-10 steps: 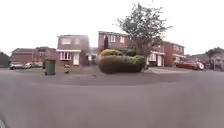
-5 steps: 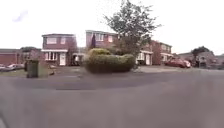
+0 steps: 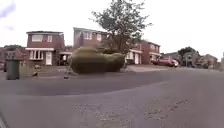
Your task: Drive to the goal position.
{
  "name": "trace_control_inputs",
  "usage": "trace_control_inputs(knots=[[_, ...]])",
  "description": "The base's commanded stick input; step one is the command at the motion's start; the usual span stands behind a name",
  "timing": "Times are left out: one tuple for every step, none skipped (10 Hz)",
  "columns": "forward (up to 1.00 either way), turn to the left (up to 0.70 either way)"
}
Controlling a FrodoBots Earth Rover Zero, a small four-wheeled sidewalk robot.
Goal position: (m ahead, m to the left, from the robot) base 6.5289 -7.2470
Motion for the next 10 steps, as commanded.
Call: trace_control_inputs(knots=[[1.00, 0.00], [1.00, 0.00], [1.00, 0.00], [1.00, 0.00], [1.00, 0.00], [1.00, 0.00], [1.00, 0.00], [1.00, 0.00], [1.00, 0.00], [1.00, 0.00]])
